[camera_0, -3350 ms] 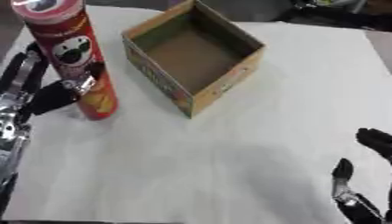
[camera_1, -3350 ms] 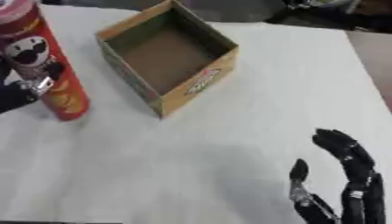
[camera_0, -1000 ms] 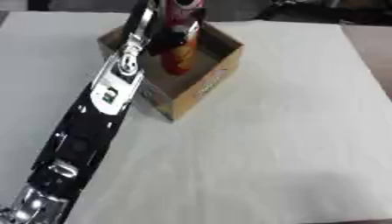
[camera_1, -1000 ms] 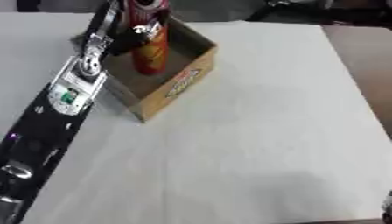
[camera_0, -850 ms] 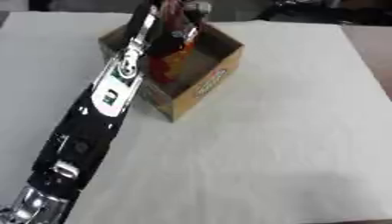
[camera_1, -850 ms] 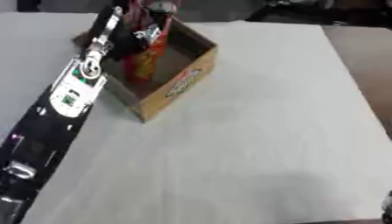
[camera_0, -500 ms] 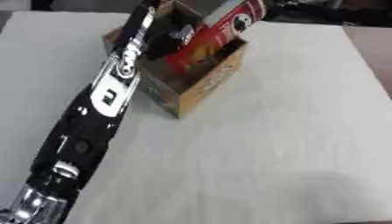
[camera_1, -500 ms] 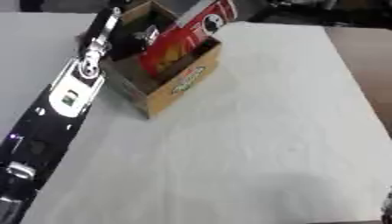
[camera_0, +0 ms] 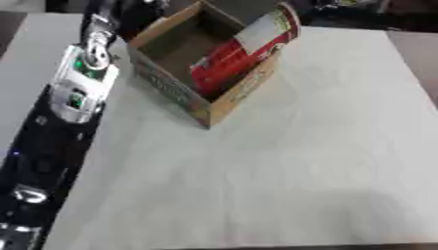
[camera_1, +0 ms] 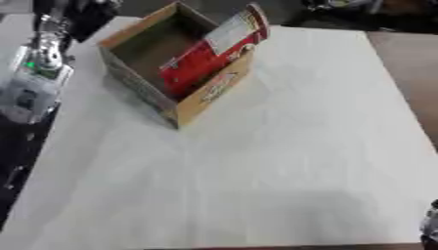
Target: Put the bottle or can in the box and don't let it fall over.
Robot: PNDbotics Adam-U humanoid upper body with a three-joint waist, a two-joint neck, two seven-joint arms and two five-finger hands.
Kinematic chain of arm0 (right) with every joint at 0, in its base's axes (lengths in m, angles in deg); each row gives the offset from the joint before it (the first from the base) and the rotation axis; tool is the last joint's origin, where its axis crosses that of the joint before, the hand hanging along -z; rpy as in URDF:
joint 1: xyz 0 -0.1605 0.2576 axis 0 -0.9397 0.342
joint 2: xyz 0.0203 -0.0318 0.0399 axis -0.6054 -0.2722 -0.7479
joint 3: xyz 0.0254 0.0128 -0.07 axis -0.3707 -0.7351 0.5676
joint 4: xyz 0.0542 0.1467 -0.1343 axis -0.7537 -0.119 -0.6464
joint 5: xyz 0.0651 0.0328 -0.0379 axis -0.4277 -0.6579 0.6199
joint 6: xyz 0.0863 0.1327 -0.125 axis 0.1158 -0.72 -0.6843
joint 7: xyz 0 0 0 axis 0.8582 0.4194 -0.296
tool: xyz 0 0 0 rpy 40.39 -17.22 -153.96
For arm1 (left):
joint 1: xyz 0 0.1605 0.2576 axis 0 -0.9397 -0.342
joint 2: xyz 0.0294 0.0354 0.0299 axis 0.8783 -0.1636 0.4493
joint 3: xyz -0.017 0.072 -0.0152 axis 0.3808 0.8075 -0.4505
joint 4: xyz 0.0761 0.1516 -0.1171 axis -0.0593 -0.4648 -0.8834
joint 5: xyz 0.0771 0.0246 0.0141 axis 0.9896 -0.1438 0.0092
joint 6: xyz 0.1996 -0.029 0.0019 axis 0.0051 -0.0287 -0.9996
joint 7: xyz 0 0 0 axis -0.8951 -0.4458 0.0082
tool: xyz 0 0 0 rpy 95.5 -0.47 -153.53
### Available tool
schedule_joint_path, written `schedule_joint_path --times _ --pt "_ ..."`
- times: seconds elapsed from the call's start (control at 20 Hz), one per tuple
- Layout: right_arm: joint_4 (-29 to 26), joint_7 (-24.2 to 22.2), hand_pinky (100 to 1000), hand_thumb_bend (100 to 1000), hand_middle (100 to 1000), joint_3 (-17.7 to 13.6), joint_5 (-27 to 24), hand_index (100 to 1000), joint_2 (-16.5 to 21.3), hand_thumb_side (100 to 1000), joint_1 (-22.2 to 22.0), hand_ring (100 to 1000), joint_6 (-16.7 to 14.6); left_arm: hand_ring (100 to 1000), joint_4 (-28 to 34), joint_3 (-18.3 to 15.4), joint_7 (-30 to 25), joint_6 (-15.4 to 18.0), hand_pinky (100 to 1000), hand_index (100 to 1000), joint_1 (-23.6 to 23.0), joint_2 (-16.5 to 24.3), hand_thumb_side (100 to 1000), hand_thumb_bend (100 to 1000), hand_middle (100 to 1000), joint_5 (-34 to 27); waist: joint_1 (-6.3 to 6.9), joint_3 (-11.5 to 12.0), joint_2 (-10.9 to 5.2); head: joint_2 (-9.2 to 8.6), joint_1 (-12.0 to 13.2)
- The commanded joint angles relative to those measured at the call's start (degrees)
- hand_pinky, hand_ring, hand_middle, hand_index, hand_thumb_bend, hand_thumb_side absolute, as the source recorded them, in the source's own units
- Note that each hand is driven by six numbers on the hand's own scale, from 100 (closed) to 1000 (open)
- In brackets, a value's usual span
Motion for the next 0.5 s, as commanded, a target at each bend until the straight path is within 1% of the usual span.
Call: schedule_joint_path --times 0.05,0.15,0.2,0.25,0.35,0.45,0.5 --pt "-1.3 8.2 841 100 723 -0.8 0.1 778 0.8 409 -0.5 720 -8.7 1000 10.6 -2.6 1.2 -3.0 1000 941 -3.1 6.1 604 100 967 -4.4 -0.06 0.4 -1.51 0.70 -0.3" --pt "-1.3 8.2 840 100 724 -0.7 0.4 780 0.6 395 -0.6 723 -8.9 1000 15.2 -4.2 3.1 -4.4 1000 940 -6.7 8.0 609 100 967 -6.6 -0.19 0.7 -1.65 0.67 -0.3" --pt "-1.3 8.2 840 100 721 -0.6 0.7 777 0.4 352 -0.7 722 -8.9 1000 17.3 -5.1 4.2 -4.7 1000 939 -8.5 8.7 604 100 967 -7.7 -0.25 0.8 -1.70 0.59 -0.1" --pt "-1.3 8.2 842 100 722 -0.5 1.1 777 0.2 332 -0.9 723 -8.8 1000 19.1 -5.7 5.2 -4.7 1000 923 -10.2 9.3 577 100 967 -8.9 -0.28 0.8 -1.73 0.53 0.0" --pt "-1.3 8.2 844 100 726 -0.2 1.9 779 -0.2 337 -1.1 726 -8.1 1000 21.3 -6.6 6.0 -3.8 1000 911 -13.3 9.7 575 100 968 -12.4 -0.30 1.1 -1.75 0.33 0.1" --pt "-1.3 8.2 844 100 726 0.0 2.4 779 -0.4 337 -1.1 726 -7.6 1000 21.9 -7.1 6.2 -3.1 1000 911 -14.3 10.0 575 100 968 -14.5 -0.30 1.2 -1.76 0.28 0.2" --pt "-1.3 8.2 857 100 754 0.1 2.5 799 -0.5 471 -1.0 750 -7.5 1000 21.9 -7.3 6.3 -3.0 1000 909 -14.6 10.0 592 100 969 -15.1 -0.29 1.3 -1.66 0.06 0.3"
